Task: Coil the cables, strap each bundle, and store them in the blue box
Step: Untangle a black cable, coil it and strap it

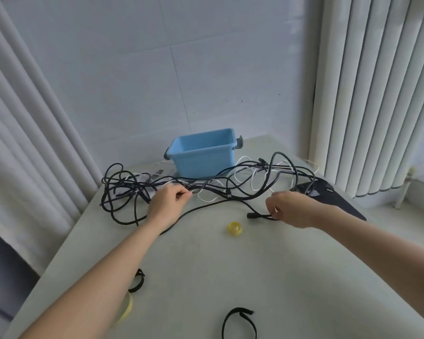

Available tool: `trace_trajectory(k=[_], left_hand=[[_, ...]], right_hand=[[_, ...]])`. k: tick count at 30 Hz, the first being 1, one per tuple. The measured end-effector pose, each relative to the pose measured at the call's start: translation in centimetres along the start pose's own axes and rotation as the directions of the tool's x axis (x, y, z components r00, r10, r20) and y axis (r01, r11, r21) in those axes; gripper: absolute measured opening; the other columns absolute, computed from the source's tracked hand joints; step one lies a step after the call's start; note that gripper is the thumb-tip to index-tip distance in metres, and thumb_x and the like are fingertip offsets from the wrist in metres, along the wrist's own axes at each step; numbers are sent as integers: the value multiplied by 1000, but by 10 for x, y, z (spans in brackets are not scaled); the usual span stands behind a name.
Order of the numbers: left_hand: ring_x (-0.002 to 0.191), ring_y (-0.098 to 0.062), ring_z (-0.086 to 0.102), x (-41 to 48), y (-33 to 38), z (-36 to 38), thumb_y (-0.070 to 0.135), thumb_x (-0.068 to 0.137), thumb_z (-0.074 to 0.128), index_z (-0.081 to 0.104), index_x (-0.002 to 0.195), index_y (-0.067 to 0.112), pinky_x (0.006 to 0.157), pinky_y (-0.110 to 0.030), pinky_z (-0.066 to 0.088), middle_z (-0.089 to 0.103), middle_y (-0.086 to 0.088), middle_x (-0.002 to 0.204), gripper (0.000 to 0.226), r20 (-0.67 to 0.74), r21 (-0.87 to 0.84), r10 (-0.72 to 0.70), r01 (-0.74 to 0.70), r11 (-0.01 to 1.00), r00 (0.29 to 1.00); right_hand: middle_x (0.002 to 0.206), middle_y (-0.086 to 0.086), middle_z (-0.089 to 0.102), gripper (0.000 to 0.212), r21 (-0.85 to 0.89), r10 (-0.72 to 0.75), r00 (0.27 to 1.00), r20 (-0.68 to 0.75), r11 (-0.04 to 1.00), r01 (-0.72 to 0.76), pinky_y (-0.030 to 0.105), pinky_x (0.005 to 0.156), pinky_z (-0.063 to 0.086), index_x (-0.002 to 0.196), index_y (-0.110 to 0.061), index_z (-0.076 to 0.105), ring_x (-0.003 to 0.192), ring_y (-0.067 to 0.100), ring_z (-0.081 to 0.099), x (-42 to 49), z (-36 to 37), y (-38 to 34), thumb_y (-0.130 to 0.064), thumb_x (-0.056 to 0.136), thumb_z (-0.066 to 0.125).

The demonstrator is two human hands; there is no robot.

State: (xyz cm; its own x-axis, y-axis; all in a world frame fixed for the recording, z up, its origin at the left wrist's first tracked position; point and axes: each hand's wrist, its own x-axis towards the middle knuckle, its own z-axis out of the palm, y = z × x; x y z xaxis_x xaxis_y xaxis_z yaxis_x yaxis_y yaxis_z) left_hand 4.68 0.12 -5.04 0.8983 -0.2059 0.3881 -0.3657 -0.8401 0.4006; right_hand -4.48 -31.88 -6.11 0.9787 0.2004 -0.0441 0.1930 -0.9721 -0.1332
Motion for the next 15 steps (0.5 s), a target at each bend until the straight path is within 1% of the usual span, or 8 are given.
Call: trace_trajectory(k=[3,5,8,10,12,13,14,15], left_hand=[[95,-21,62,1,-22,-8,32,91,66,76,85,30,71,-29,41,60,10,96,12,-14,124,-175,176,977,984],[98,-22,64,-3,-33,-9,26,90,63,74,81,35,74,-31,49,67,11,103,16,24,210,-232,222,952,972],[106,-21,64,-11,-31,-4,22,89,64,75,93,37,82,-31,51,70,8,115,19,13,152,-233,228,962,972],[101,-18,65,-14,-16,-3,21,88,67,76,97,34,82,-29,50,73,8,110,18,-38,34,-170,171,985,985],[90,-11,66,-16,11,-8,17,86,70,75,104,29,81,-28,49,74,7,103,22,-34,-236,-125,113,965,992],[84,-9,64,-20,28,-14,17,85,72,73,109,27,79,-28,48,73,7,103,27,5,-410,-106,99,907,994],[82,-9,62,-24,44,-21,18,83,72,70,116,27,77,-27,49,72,5,105,34,43,-582,-76,87,809,996],[83,-11,61,-29,57,-29,19,81,69,67,121,27,76,-27,51,71,2,108,41,49,-702,-33,58,710,998]], right_hand=[[91,-5,55,11,52,27,997,-71,998,-24,35,74,45,89,-20,49,82,22,53,-3,-11,0,-16,99,47],[85,-2,64,9,188,59,979,-197,982,-21,34,69,47,90,-16,49,78,24,57,-4,-21,-1,-13,98,46],[77,-3,68,11,401,99,914,-393,913,73,13,59,39,90,-16,53,69,11,57,-9,-44,-12,-7,95,50],[74,-5,68,13,463,82,883,-462,872,161,10,59,40,90,-17,54,62,2,58,-12,-60,-25,-4,94,53],[75,-5,70,16,516,47,872,-488,821,244,15,62,46,88,-19,55,61,6,60,-11,-69,-38,-4,93,56],[76,-6,70,15,520,29,869,-494,810,269,20,64,48,88,-20,57,63,12,61,-10,-71,-47,-5,93,58],[75,-9,68,13,506,7,868,-497,815,283,23,65,47,89,-19,59,65,14,61,-8,-69,-54,-6,92,59],[74,-13,64,11,473,-25,868,-496,831,294,22,66,45,90,-18,62,66,10,57,-7,-65,-61,-7,92,61]])
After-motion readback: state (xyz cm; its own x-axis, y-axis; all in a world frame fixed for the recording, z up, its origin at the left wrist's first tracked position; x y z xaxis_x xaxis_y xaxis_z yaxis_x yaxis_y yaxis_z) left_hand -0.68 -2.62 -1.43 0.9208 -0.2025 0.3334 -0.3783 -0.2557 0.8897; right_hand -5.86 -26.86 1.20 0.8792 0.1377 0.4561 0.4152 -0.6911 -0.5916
